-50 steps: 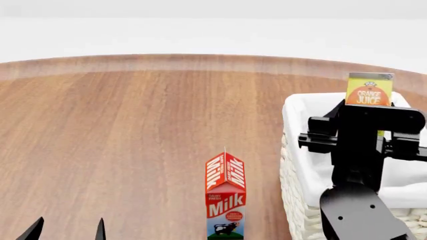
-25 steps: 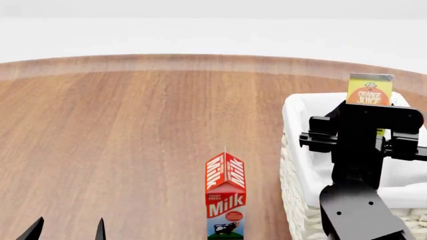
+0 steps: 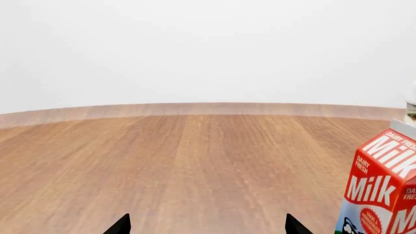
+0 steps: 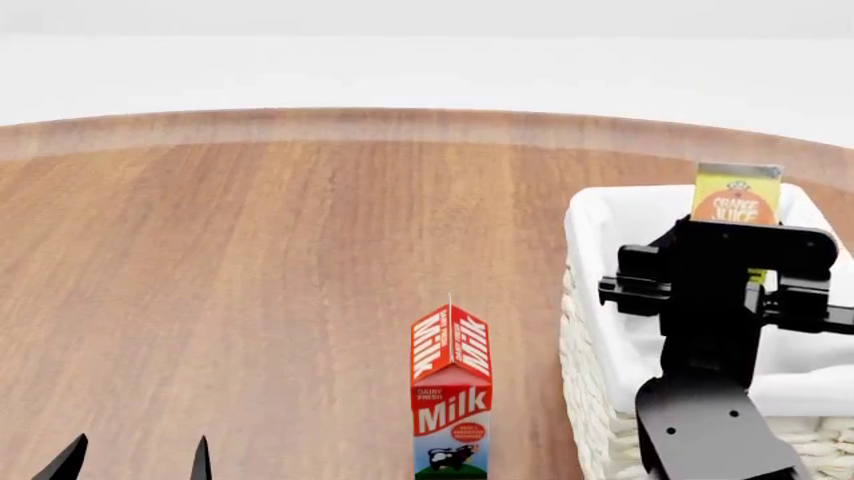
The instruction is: Pick up the orange juice, and put it in the basket.
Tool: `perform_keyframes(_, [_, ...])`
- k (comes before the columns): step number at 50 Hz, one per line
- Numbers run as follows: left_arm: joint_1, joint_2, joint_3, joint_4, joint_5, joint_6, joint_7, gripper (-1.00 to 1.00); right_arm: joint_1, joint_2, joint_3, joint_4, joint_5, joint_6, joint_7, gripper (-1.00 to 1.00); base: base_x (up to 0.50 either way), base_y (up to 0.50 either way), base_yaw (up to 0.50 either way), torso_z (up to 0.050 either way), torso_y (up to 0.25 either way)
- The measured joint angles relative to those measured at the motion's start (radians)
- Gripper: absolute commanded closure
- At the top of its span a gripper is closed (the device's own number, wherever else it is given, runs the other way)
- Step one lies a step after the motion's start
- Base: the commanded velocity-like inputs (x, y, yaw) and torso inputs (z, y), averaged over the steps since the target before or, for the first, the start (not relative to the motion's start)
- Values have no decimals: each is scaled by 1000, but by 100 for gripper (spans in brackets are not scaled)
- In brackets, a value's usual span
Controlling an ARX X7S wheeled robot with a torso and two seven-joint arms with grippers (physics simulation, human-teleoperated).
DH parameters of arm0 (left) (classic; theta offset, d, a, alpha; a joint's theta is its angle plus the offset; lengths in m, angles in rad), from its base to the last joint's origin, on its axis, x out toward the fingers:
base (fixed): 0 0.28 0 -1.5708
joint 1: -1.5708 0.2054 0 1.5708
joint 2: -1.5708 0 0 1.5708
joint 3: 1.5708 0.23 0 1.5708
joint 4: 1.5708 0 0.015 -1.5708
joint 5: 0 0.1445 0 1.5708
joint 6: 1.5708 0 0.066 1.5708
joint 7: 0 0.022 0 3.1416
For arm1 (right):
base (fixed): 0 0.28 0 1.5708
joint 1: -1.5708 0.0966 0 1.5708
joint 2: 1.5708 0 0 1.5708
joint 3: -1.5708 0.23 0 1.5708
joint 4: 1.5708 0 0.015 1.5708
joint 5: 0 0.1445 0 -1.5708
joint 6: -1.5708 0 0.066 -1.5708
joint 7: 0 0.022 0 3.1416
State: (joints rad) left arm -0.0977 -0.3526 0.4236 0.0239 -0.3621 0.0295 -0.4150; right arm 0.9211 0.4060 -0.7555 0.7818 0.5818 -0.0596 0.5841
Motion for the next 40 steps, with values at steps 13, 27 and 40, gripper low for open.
perform_keyframes(13, [-1, -1, 2, 0, -1, 1, -2, -100, 8, -13, 6, 31, -37, -10, -6, -100, 0, 0, 0, 1, 0])
perform_keyframes(27, [-1, -3, 4, -1, -3, 2, -3, -100, 7, -13, 7, 22, -59, -10, -2, -100, 0, 0, 0, 0, 0])
perform_keyframes(40, [-2, -4, 6, -1, -4, 3, -5, -100, -70, 53, 22, -167, -51, -30, 47, -100, 0, 0, 0, 0, 0])
